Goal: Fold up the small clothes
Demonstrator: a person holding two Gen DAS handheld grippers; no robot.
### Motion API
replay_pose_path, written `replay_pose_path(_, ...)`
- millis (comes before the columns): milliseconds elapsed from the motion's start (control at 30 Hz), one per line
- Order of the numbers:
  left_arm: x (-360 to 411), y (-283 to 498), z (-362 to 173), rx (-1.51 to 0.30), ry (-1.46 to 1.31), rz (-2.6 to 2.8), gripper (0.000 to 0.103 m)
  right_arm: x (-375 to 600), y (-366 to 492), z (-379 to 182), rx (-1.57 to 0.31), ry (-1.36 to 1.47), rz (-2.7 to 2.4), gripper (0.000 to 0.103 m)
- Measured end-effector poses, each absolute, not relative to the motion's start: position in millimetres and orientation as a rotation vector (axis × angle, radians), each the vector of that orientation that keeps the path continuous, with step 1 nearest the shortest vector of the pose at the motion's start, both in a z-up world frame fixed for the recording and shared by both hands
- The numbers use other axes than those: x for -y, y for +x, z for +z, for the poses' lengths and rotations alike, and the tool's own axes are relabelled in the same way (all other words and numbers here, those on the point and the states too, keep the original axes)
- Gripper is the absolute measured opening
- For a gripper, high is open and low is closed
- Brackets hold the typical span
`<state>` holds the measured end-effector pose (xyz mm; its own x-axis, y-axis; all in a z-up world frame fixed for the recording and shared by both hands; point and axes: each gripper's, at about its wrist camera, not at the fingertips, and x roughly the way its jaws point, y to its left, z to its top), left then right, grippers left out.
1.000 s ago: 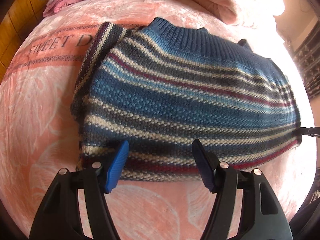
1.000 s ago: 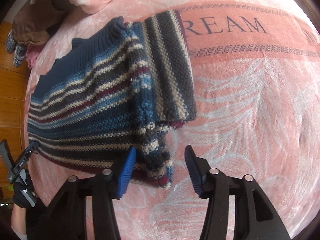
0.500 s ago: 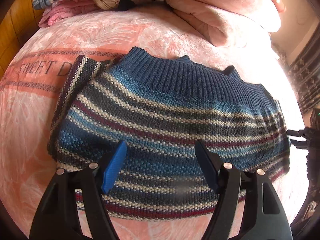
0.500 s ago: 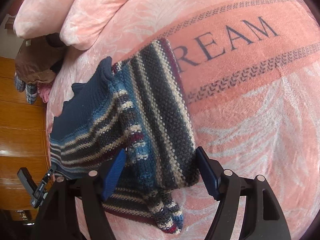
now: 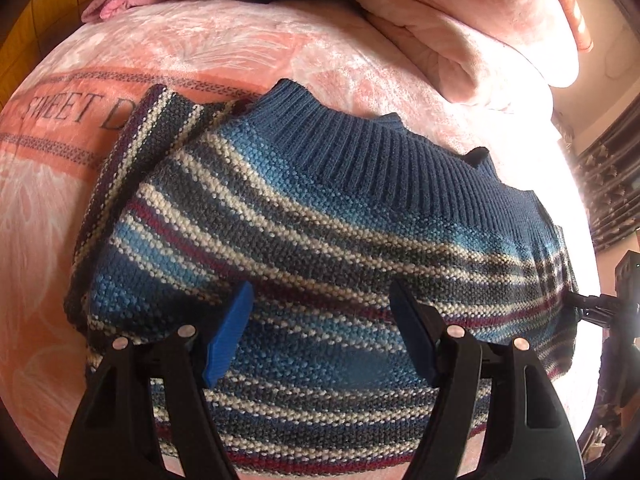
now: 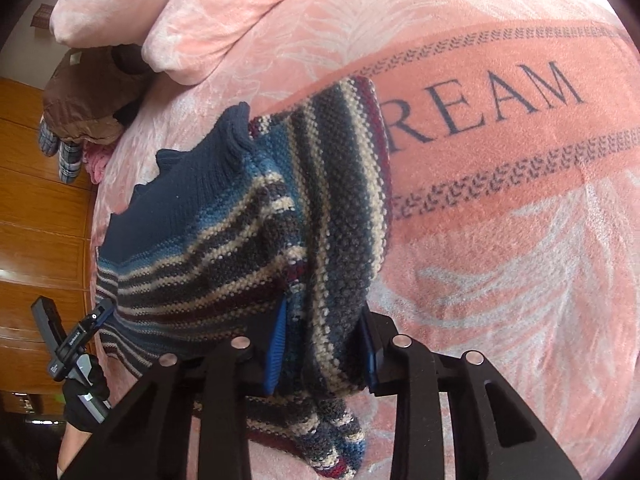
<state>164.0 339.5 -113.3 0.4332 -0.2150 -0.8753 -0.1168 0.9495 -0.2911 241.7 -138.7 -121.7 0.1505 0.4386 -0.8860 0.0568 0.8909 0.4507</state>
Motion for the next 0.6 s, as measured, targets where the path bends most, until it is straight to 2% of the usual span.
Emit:
replay_pose_path(300, -336, 163, -127, -1.160, -0.259, -0.067, 0.070, 136, 241, -132, -1.412, 0.412, 0.264, 0.031)
replay_pose_path(600, -335, 165, -130, -1.163, -0.257, -0.071, 0.072, 138, 237, -141, -1.383, 0.435, 0.275, 0.035)
